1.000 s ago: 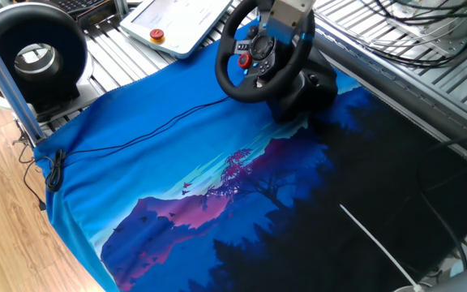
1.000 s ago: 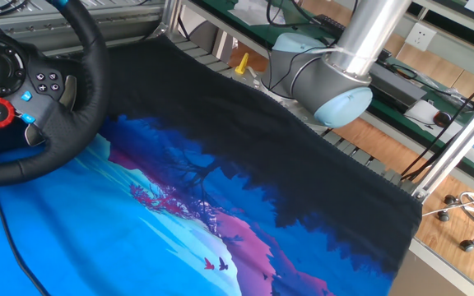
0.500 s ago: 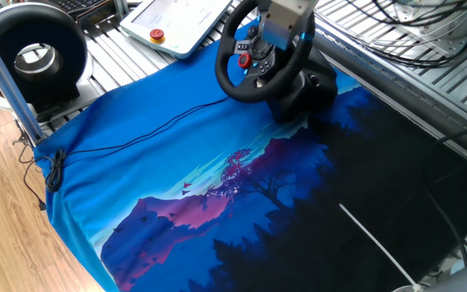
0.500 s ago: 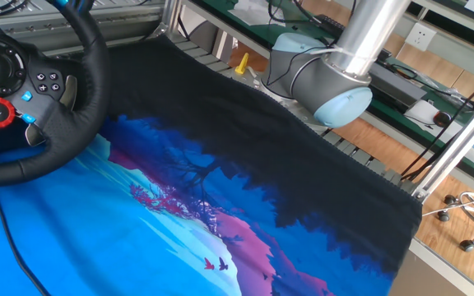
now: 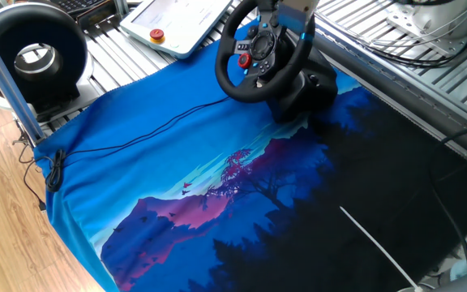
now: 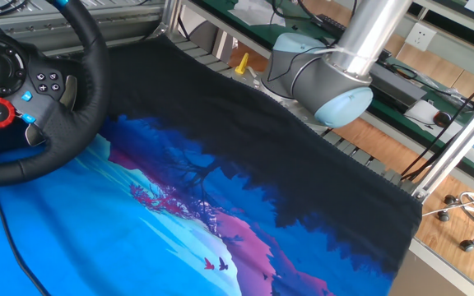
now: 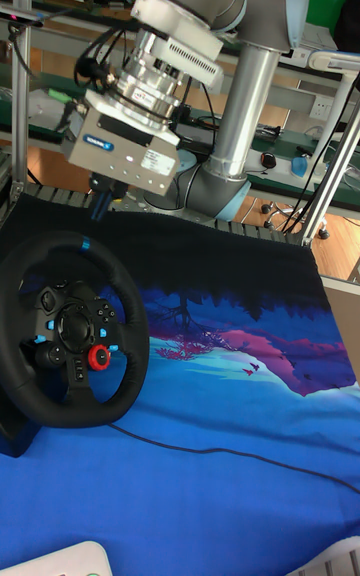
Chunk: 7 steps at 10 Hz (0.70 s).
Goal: Rotate the steering wheel 90 degrees clockwise
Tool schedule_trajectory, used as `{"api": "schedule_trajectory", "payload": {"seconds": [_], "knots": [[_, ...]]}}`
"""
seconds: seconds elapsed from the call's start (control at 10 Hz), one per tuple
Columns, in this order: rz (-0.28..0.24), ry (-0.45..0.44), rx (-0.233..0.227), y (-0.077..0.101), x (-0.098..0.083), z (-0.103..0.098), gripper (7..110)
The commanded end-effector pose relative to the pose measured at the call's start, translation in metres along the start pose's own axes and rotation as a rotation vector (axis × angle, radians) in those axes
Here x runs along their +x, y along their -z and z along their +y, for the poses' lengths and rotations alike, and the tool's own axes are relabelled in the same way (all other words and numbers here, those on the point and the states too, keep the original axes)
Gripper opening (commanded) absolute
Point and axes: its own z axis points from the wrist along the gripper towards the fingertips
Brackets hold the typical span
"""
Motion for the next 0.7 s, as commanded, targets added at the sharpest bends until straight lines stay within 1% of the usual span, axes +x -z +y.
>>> {"api": "schedule_trajectory", "payload": {"seconds": [0.0,0.2,0.3,0.4,0.5,0.6], "knots": [[-0.019,0.042,0.121,0.003,0.000,-0.035,7],[-0.065,0.058,0.150,-0.016,-0.011,-0.044,7],[-0.084,0.063,0.164,-0.022,-0.015,-0.048,7],[-0.098,0.070,0.187,-0.023,-0.019,-0.054,7],[-0.113,0.081,0.232,-0.022,-0.023,-0.065,7],[-0.133,0.100,0.300,-0.019,-0.030,-0.080,7]]}}
